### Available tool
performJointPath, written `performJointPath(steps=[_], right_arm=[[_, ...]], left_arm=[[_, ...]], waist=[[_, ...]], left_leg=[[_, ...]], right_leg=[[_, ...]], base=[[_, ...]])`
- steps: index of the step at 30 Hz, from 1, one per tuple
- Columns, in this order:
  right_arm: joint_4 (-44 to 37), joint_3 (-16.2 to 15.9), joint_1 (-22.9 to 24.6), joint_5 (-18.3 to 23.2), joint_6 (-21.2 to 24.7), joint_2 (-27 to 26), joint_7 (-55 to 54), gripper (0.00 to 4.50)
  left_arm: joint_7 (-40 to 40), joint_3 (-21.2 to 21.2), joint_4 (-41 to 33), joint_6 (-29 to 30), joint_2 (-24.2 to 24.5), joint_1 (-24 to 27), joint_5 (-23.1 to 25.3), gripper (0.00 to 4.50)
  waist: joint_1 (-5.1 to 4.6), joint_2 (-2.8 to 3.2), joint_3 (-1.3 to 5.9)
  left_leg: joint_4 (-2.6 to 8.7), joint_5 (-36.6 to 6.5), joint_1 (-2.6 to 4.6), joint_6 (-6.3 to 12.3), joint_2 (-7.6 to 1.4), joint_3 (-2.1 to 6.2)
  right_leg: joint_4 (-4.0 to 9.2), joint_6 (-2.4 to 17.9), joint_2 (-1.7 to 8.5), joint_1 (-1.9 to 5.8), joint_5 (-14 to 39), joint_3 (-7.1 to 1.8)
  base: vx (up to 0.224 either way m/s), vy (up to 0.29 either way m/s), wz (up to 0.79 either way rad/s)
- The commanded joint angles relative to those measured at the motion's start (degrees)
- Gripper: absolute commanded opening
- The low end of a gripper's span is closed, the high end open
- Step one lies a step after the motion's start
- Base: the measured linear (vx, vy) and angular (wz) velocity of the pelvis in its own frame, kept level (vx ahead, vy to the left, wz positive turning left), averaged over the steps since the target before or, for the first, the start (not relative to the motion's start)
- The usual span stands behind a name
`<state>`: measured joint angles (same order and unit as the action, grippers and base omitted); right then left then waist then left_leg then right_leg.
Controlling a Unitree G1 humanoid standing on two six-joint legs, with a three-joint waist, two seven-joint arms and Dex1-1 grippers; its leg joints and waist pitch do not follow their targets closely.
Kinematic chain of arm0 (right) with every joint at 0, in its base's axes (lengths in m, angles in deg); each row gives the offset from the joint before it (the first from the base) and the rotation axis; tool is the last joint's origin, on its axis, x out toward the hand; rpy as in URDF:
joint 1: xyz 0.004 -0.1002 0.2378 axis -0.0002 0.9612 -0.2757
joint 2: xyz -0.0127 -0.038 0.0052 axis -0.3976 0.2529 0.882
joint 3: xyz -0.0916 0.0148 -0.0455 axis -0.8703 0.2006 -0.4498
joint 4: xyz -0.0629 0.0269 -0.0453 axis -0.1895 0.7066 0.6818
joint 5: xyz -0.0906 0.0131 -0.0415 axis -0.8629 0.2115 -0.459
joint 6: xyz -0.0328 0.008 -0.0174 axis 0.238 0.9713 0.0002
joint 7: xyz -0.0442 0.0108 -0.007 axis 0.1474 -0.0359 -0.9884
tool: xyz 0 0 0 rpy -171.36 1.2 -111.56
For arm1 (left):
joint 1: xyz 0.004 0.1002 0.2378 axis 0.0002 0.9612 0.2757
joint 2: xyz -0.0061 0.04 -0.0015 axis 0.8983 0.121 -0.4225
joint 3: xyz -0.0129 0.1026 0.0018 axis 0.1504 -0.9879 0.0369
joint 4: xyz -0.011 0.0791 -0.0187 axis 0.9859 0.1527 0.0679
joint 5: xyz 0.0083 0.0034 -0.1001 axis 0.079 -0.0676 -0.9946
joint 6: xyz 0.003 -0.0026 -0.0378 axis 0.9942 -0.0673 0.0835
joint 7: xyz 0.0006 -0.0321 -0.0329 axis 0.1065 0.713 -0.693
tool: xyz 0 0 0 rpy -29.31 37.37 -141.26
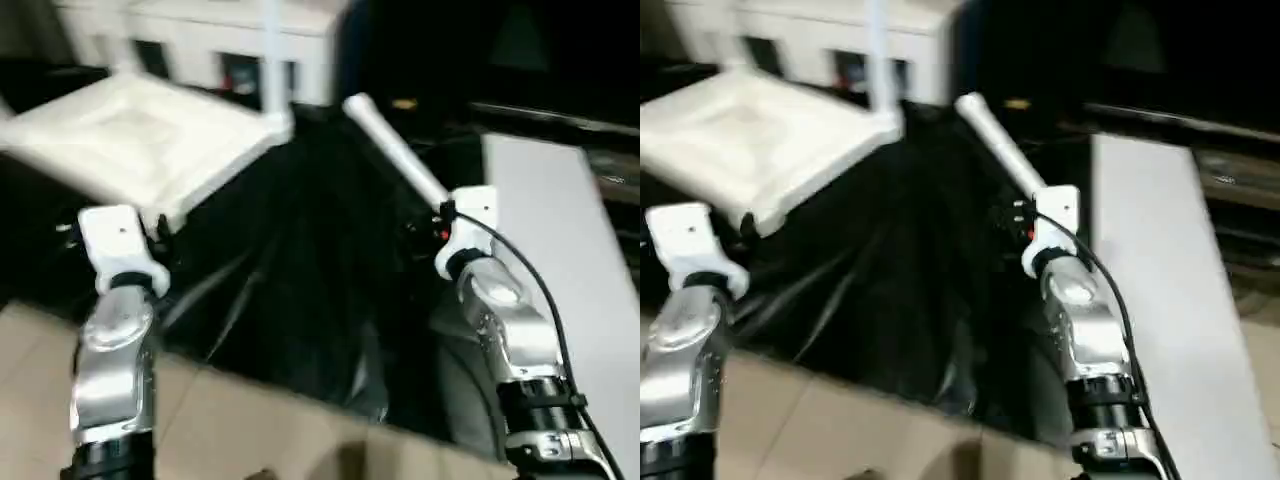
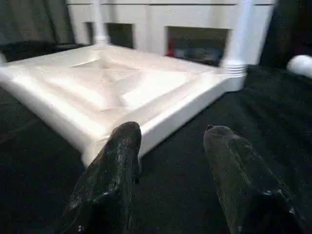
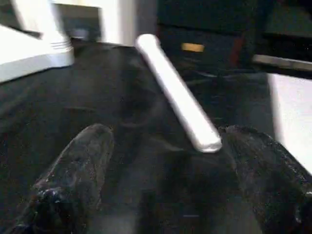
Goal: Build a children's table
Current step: Move to table
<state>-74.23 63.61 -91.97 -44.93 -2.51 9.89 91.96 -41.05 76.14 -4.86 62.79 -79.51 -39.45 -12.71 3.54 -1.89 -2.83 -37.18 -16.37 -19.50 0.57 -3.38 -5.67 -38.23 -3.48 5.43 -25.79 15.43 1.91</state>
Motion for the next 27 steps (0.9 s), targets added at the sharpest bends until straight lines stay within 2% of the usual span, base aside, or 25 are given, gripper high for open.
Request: performJointPath(steps=[1,2,3,4,5,6,7,8,9,10,11,12,13,14,15,16,17,18,19,20,22,23,24,26,27], right_arm=[[1.0,2.0,-0.6,1.0,0.0,0.1,-0.4,3.96],[1.2,2.7,-0.8,1.6,0.2,-0.4,-1.2,3.96],[1.2,2.7,-0.8,1.6,0.2,-0.4,-1.2,3.96],[1.3,3.0,-0.7,1.8,0.1,-0.5,-1.8,3.96],[1.4,3.0,-0.6,1.9,0.1,-0.5,-1.9,3.96],[1.3,3.1,-0.3,1.9,-0.1,-0.4,-2.1,3.96],[1.2,3.2,0.0,2.2,-0.6,-0.3,-2.0,3.96],[1.2,3.4,0.1,2.3,-0.9,-0.3,-1.9,3.96],[1.1,4.3,0.3,3.4,-1.3,-0.5,-1.4,3.96],[1.0,5.0,0.4,4.2,-1.6,-0.6,-1.1,4.14],[1.2,5.7,0.2,4.8,-1.7,-0.7,-0.8,4.25],[1.7,6.1,-0.1,5.1,-1.8,-0.6,-0.4,4.35],[3.7,6.2,-1.2,4.9,-2.0,0.3,0.4,4.42],[3.7,6.2,-1.2,4.9,-2.0,0.3,0.4,4.47],[8.9,6.8,-4.1,5.0,-2.6,2.3,2.2,4.47],[12.1,6.9,-5.7,4.8,-3.2,3.4,2.9,4.47],[14.0,6.9,-6.8,4.6,-3.6,4.0,3.2,4.47],[17.3,6.9,-8.7,4.6,-4.4,5.1,5.0,4.47],[21.0,6.8,-11.0,4.9,-5.4,6.2,7.3,4.47],[22.7,6.7,-12.0,5.1,-5.8,6.8,8.5,4.47],[25.5,6.7,-13.6,5.3,-6.5,7.5,10.3,4.47],[31.6,6.0,-16.6,4.6,-8.5,9.4,13.9,4.47],[32.4,5.9,-17.0,4.5,-8.7,9.7,14.4,4.47],[40.2,5.6,-21.3,3.5,-10.9,11.8,17.0,4.47],[42.1,5.9,-22.4,3.2,-11.6,12.3,17.2,4.47]], left_arm=[[1.3,-1.9,-0.4,0.8,0.5,-0.2,0.8,2.45],[2.6,-2.3,-0.3,1.4,1.3,-0.4,0.3,2.45],[2.6,-2.3,-0.3,1.4,1.3,-0.4,0.3,2.45],[3.3,-2.5,0.1,1.6,1.9,-0.8,0.1,2.45],[3.6,-2.6,0.4,1.5,2.1,-0.9,0.1,2.45],[4.0,-2.9,0.7,1.5,2.7,-1.1,0.5,2.45],[4.7,-3.6,0.9,1.4,3.5,-1.1,0.8,2.45],[5.1,-4.0,1.1,1.4,4.1,-1.2,1.1,2.45],[6.6,-5.2,1.2,1.2,5.3,-1.0,1.4,2.45],[7.5,-6.0,1.2,1.0,6.1,-0.9,1.6,2.53],[8.6,-6.9,1.4,1.2,7.1,-0.9,2.1,2.57],[9.8,-7.7,1.7,1.4,8.0,-1.0,2.3,2.57],[11.9,-9.0,2.1,1.9,9.4,-1.3,2.5,2.57],[11.9,-9.0,2.1,1.9,9.4,-1.3,2.5,2.57],[15.3,-10.6,2.9,2.2,11.3,-2.3,1.8,2.57],[16.5,-10.9,3.2,2.9,11.8,-2.8,1.1,2.57],[17.1,-10.9,3.4,3.4,12.0,-3.2,0.5,2.57],[17.7,-11.1,3.7,3.5,12.4,-3.7,0.3,2.57],[18.1,-11.1,4.1,3.8,12.8,-4.3,0.1,2.57],[18.2,-11.0,4.2,4.2,12.9,-4.5,-0.2,2.57],[18.3,-10.6,4.0,5.1,12.4,-4.8,-1.1,2.57],[19.0,-10.4,3.1,7.6,11.5,-5.2,-2.9,2.57],[19.2,-10.3,3.0,7.9,11.4,-5.2,-3.2,2.57],[19.6,-10.3,2.4,9.1,10.9,-6.0,-4.2,2.57],[19.7,-10.1,2.3,9.5,10.8,-6.3,-4.5,2.57]], waist=[[1.02,-1.80,3.11],[1.76,-0.70,3.43],[1.75,-1.44,3.92],[2.20,-0.58,3.68],[1.65,0.02,3.48],[1.71,1.41,3.82],[1.07,3.44,4.25],[0.55,4.49,4.37],[0.02,4.58,5.38],[0.18,4.16,5.30],[0.40,4.41,4.66],[0.46,4.24,4.29],[0.79,4.78,3.81],[0.77,4.74,3.62],[0.87,5.00,3.25],[0.54,5.23,2.75],[0.59,5.29,2.45],[0.43,4.96,2.31],[0.40,4.68,2.40],[0.32,4.71,2.53],[0.05,3.97,2.76],[-0.30,3.35,2.99],[-0.19,3.78,3.07],[-0.29,2.80,3.17],[-0.28,3.39,3.08]], left_leg=[[1.42,-7.9,-0.29,12.74,-0.99,-1.40],[-2.24,-7.5,-0.49,9.67,-1.15,-0.72],[-3.91,-0.9,-3.73,4.14,-2.60,0.93],[-3.44,2.3,-3.94,2.10,-2.83,1.39],[-0.75,11.3,-4.30,-1.25,-4.32,1.85],[1.41,16.4,-4.42,-1.42,-5.07,2.10],[4.69,28.1,-3.26,-0.25,-6.23,1.53],[3.07,33.0,-2.24,-0.09,-6.93,1.83],[1.46,40.3,0.22,-0.70,-7.88,2.26],[1.64,39.5,-0.72,-0.94,-7.09,1.54],[2.34,29.8,-1.27,-1.43,-6.82,0.72],[3.07,23.0,-1.79,-1.84,-7.07,0.63],[4.13,8.8,-1.70,-3.15,-7.52,0.40],[4.73,3.0,-1.73,-3.74,-7.80,0.51],[5.46,-6.5,-1.37,-5.03,-8.23,0.25],[5.97,-14.2,-1.34,-6.23,-8.10,0.11],[6.06,-18.8,-0.80,-6.93,-8.18,-0.34],[6.02,-20.2,-0.54,-6.92,-8.16,-0.53],[6.07,-18.7,-0.76,-6.13,-7.95,-0.70],[6.04,-17.3,-0.95,-5.67,-7.94,-0.87],[5.99,-11.6,-1.60,-3.77,-7.95,-1.45],[5.53,-8.3,-1.73,-2.01,-8.10,-1.96],[5.44,-7.4,-1.89,-1.69,-8.15,-2.00],[5.41,-6.4,-2.26,-0.54,-8.29,-2.39],[5.41,-8.0,-2.25,-0.62,-8.29,-2.56]], right_leg=[[9.17,4.5,5.99,7.39,7.3,-6.31],[11.09,9.9,10.04,9.03,15.8,-9.45],[9.91,16.4,10.21,12.43,16.1,-9.57],[9.17,18.7,9.56,12.14,10.1,-9.03],[6.85,23.7,7.64,11.31,-15.3,-6.01],[5.18,23.6,6.09,10.80,-24.1,-4.68],[2.67,18.8,1.21,8.36,-32.1,-1.22],[1.82,17.1,-0.78,6.72,-31.9,-0.65],[1.78,15.6,-0.66,4.86,-28.5,-0.65],[2.41,15.2,-0.09,5.53,-26.7,-0.94],[3.37,15.7,0.46,5.36,-22.2,-1.12],[3.73,16.2,0.98,5.81,-18.4,-1.27],[4.68,16.7,1.55,5.78,-10.2,-1.48],[4.77,17.1,1.79,5.96,-6.6,-1.59],[5.47,17.4,2.11,5.71,-0.5,-1.80],[5.85,17.2,2.35,5.53,7.5,-1.79],[6.82,15.7,2.59,4.99,14.1,-1.95],[7.17,15.2,2.63,4.65,16.6,-2.00],[7.45,14.6,2.79,5.06,18.1,-2.05],[7.47,14.6,2.94,5.16,17.7,-2.08],[7.58,14.7,2.97,5.58,15.3,-1.94],[7.33,16.5,3.19,5.49,14.9,-1.77],[7.25,17.0,3.35,5.62,15.0,-1.59],[7.35,17.2,3.17,5.47,15.2,-1.20],[7.42,17.0,2.95,5.14,16.1,-0.87]], base=[[0.132,-0.143,0.06],[0.132,-0.143,0.06],[0.126,-0.103,0.08],[0.125,-0.047,-0.04],[0.125,-0.047,-0.04],[0.097,-0.010,-0.04],[0.058,0.018,-0.01],[0.058,0.018,-0.01],[0.031,0.053,0.01],[0.012,0.056,0.03],[0.012,0.056,0.03],[0.000,0.000,0.00],[-0.066,0.004,0.02],[-0.066,0.004,0.02],[-0.084,-0.017,0.04],[-0.099,-0.018,0.01],[-0.099,-0.018,0.01],[-0.093,-0.016,0.02],[-0.069,-0.022,0.04],[-0.069,-0.022,0.04],[-0.025,-0.015,0.01],[0.000,0.000,0.00],[0.000,0.000,0.00],[0.000,0.000,0.00],[0.000,0.000,0.00]])
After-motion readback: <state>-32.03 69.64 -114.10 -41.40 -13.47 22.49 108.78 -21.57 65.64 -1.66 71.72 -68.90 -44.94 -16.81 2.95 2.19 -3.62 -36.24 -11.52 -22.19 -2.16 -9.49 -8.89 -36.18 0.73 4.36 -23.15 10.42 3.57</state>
